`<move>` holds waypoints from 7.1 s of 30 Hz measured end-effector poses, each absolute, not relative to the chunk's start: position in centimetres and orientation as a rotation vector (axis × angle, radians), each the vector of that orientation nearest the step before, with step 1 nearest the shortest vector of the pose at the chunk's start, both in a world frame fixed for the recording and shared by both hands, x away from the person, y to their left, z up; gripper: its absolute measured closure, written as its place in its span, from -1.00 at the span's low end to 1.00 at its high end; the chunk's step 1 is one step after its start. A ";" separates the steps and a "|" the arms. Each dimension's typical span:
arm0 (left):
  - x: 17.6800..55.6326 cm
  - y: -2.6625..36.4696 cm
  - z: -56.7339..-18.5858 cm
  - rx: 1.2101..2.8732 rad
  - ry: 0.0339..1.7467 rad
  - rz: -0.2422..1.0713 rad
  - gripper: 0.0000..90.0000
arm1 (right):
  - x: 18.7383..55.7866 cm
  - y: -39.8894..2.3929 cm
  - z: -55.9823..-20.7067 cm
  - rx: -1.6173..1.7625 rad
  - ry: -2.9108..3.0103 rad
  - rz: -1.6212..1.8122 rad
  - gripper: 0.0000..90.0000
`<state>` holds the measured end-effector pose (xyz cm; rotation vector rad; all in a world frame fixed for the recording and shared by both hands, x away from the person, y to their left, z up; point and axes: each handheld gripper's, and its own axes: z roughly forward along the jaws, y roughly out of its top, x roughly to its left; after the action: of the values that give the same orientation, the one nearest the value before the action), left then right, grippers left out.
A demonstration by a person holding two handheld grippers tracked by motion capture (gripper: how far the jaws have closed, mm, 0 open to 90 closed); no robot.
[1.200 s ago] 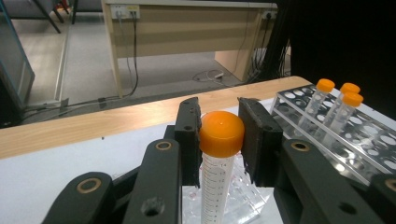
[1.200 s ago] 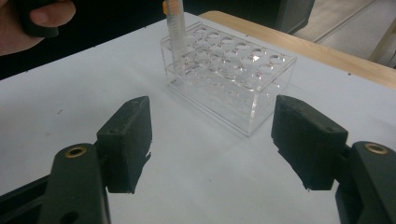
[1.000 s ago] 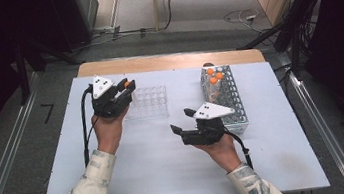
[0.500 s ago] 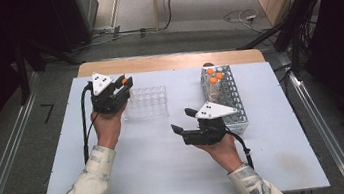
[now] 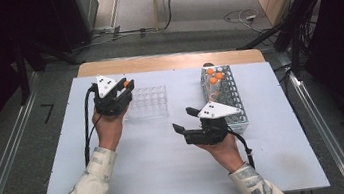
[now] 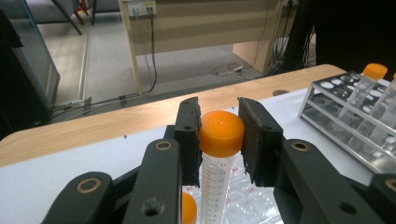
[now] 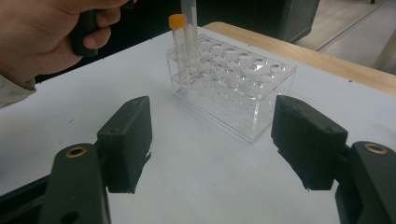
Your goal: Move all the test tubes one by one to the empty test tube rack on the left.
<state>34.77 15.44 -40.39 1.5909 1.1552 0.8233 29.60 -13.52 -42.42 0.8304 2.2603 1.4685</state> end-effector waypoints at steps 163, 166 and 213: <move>27.4 13.6 -43.8 1.624 1.128 0.695 -0.71 | 35.7 -16.4 -38.9 0.826 2.301 1.261 0.60; 27.4 13.5 -43.8 1.623 1.129 0.693 -0.71 | 35.3 -15.8 -39.3 0.813 2.317 1.264 0.60; 28.3 9.6 -42.7 1.670 0.995 0.591 -0.06 | 33.1 -8.2 -43.4 0.647 2.519 1.200 0.60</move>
<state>28.30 9.58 -42.65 1.6697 0.9948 0.5909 33.14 -8.21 -43.37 0.6474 2.5191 1.2005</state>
